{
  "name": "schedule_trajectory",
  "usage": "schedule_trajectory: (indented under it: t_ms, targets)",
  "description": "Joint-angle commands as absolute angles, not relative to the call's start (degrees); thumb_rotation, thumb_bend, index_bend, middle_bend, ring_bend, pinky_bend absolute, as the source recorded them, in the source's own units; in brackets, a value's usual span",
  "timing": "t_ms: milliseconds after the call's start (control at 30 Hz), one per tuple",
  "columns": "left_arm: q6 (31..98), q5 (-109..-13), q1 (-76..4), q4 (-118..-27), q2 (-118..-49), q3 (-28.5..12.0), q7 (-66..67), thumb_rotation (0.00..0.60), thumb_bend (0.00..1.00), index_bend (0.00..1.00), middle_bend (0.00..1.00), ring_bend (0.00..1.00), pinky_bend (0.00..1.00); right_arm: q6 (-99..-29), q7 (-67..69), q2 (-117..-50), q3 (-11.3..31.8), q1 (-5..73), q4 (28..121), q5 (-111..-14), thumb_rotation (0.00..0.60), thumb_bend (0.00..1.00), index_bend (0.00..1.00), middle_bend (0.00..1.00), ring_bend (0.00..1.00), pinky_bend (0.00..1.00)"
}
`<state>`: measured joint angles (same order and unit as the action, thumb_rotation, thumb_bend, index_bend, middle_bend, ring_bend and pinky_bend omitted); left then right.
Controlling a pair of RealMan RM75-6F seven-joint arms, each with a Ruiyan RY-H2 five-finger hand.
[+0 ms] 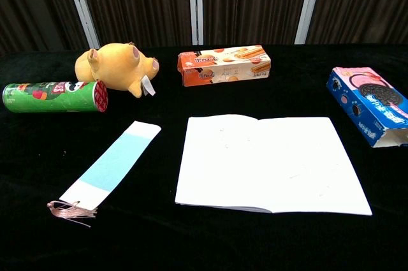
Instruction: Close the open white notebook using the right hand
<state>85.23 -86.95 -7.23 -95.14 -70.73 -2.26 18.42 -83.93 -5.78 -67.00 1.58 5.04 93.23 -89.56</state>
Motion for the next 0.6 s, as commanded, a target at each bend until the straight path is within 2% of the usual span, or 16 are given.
schedule_trajectory:
  t_ms: [33, 300, 600]
  targets:
    - [85.28, -86.66, -7.23, -95.05, -70.63, -2.48, 18.25, 0.600, 0.09, 0.00, 0.00, 0.00, 0.00, -83.10, -5.16, -67.04, 1.84, 5.54, 92.97, -89.07, 0.600, 0.14, 0.00, 0.00, 0.00, 0.00]
    - [85.42, -85.55, -6.97, -94.92, -70.51, -2.82, 18.22, 0.600, 0.09, 0.00, 0.00, 0.00, 0.00, -80.03, -3.24, -67.32, 3.58, 8.79, 94.47, -89.06, 0.600, 0.14, 0.00, 0.00, 0.00, 0.00]
    - [84.79, -84.39, -7.23, -94.68, -70.66, -3.24, 18.44, 0.600, 0.10, 0.00, 0.00, 0.00, 0.00, -69.15, -5.54, -70.35, 5.53, 16.33, 100.55, -86.03, 0.600, 0.14, 0.00, 0.00, 0.00, 0.00]
